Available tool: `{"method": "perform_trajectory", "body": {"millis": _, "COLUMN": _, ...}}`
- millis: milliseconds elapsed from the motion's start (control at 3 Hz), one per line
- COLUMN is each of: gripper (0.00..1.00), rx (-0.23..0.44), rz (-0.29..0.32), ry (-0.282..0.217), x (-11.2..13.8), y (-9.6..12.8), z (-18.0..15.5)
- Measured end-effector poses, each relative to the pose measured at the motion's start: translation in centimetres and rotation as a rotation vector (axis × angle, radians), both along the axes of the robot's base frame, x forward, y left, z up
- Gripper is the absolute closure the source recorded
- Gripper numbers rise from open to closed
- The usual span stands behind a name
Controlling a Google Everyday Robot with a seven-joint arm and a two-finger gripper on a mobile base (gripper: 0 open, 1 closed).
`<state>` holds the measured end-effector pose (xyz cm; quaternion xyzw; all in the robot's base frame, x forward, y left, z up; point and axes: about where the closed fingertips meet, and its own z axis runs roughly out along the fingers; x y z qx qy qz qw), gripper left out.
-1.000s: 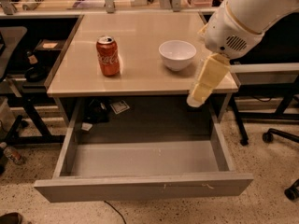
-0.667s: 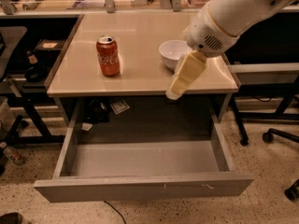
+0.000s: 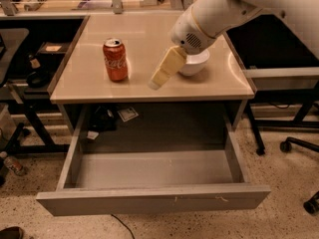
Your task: Place coke can into top drawer
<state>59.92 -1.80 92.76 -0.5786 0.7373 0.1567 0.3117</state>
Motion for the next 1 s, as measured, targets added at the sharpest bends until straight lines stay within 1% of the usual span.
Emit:
{"method": "perform_trajectory", "body": {"millis": 333, "gripper": 0.00, "rx": 0.060, "rz": 0.002, "ry": 0.009, "x": 2.7, "y": 2.1, "z": -1.2}}
{"method": "perform_trajectory", "body": {"millis": 1000, "gripper": 0.00, "rx": 0.126, "rz": 0.024, "ry": 0.023, "x": 7.4, "y": 5.4, "z": -2.8}}
